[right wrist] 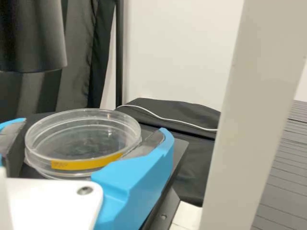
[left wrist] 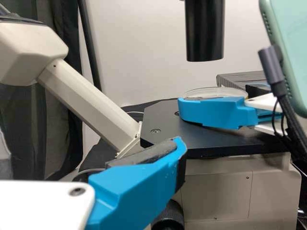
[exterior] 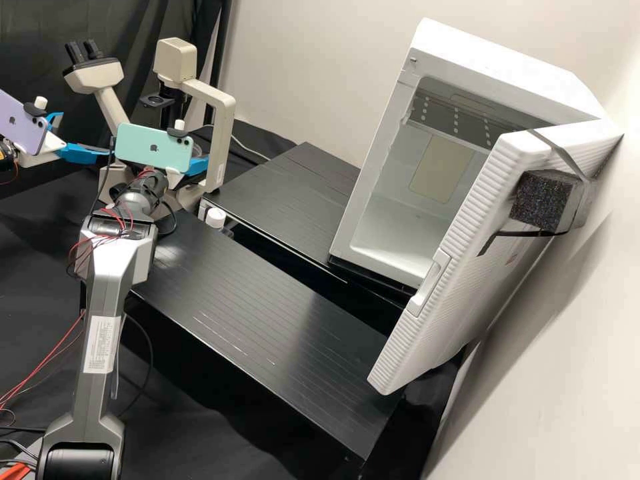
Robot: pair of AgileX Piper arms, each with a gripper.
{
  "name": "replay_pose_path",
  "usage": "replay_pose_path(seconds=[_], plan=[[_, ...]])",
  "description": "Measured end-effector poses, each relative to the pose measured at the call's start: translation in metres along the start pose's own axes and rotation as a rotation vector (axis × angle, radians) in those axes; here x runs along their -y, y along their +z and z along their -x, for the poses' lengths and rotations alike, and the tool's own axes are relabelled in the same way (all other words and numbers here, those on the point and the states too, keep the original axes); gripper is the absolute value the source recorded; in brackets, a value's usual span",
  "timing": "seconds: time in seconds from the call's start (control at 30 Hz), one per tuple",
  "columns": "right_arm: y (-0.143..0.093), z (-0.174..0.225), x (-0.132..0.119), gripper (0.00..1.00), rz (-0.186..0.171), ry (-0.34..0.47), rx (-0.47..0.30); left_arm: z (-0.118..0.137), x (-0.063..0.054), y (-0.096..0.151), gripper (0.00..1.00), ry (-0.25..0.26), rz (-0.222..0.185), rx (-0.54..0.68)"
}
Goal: Move the petri dish to the bench.
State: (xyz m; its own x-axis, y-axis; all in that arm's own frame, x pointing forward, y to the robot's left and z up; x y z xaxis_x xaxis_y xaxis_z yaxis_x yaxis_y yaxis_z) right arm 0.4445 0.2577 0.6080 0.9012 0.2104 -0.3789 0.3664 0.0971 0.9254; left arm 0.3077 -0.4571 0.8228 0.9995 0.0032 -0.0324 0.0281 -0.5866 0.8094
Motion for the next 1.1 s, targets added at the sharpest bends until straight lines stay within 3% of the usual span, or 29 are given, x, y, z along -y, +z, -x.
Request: replay_pose_path(seconds=[1.1], plan=[[0.0040, 0.0078, 0.0021, 0.00, -0.004, 0.000, 0.006, 0.0000, 0.0000, 0.0000, 1.00, 0.000, 0.000, 0.000]])
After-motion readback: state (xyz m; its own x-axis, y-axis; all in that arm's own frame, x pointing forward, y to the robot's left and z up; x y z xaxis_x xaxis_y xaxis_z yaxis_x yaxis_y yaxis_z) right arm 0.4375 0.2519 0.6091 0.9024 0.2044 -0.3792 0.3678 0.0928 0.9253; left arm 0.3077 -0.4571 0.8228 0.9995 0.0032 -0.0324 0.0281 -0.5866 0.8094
